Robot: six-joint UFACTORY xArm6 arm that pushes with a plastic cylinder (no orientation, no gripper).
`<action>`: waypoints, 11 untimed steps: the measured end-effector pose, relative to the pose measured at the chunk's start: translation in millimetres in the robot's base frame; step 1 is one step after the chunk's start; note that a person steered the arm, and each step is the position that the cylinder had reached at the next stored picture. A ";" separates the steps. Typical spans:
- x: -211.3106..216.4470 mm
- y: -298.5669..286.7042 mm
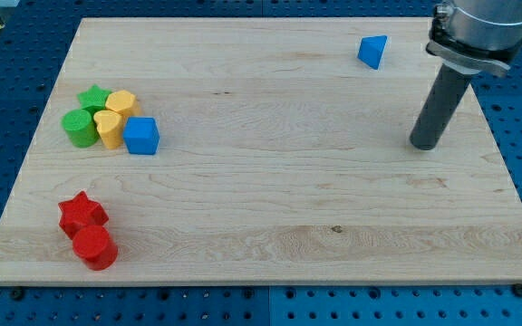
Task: Slightly move the triangle to the left side
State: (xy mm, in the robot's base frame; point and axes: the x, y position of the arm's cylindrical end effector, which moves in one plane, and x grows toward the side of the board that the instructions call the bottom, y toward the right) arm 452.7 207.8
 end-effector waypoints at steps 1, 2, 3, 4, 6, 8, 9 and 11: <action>-18.4 5.3; -41.2 12.0; -58.1 12.1; -77.8 22.2; -121.6 39.9; -176.8 40.8; -200.4 30.0; -185.7 -13.8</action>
